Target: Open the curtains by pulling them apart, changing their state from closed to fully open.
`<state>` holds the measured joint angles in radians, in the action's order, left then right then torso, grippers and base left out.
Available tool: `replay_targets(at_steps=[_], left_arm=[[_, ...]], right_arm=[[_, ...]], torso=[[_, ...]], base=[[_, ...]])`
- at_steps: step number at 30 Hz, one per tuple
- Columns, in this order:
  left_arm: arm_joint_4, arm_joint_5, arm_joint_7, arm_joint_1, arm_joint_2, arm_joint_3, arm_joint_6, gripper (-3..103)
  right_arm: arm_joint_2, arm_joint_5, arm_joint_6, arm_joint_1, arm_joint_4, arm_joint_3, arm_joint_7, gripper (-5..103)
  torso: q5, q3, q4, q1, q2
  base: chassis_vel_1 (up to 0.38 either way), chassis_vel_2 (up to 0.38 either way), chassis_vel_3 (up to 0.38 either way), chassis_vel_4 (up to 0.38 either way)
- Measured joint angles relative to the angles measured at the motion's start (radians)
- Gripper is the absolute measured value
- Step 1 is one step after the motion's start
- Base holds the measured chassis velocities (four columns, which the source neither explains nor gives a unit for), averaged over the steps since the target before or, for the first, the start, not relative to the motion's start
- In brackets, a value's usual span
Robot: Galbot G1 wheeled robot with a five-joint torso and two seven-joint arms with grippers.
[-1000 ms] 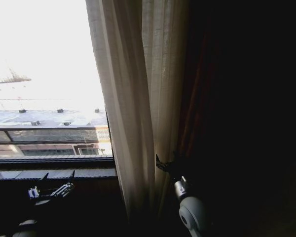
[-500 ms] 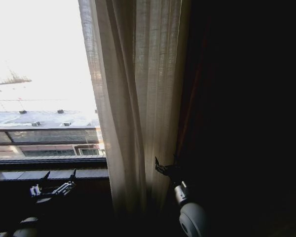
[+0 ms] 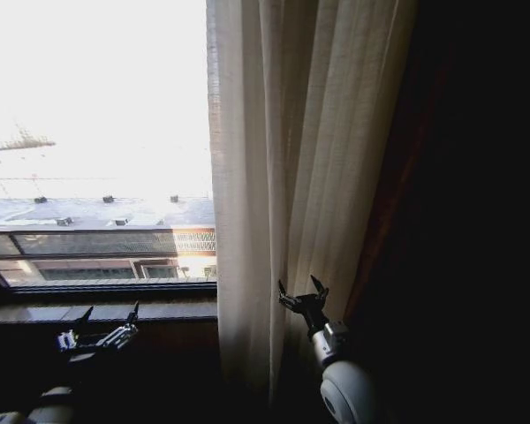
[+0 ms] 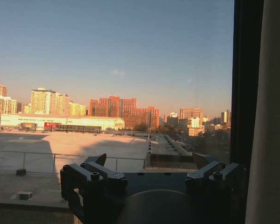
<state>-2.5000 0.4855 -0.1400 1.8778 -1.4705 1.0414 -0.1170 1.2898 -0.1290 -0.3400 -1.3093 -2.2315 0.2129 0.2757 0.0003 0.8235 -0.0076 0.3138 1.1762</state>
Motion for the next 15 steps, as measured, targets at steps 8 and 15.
replay_targets(at_steps=[8, 15], left_arm=[[0.000, 0.000, 0.000, 0.004, -0.003, 0.004, 0.001, 100], [0.000, 0.000, 0.000, 0.004, -0.011, 0.003, 0.002, 100]], right_arm=[[0.005, 0.026, 0.015, 0.002, 0.021, -0.002, -0.034, 100], [0.013, -0.020, 0.020, 0.000, 0.018, 0.000, -0.051, 100]], torso=[[0.0002, 0.000, 0.0000, 0.000, 0.000], [-0.0007, 0.000, -0.0001, 0.000, 0.000]], base=[[0.357, 0.368, -0.363, -0.348], [0.230, 0.224, -0.236, -0.223]])
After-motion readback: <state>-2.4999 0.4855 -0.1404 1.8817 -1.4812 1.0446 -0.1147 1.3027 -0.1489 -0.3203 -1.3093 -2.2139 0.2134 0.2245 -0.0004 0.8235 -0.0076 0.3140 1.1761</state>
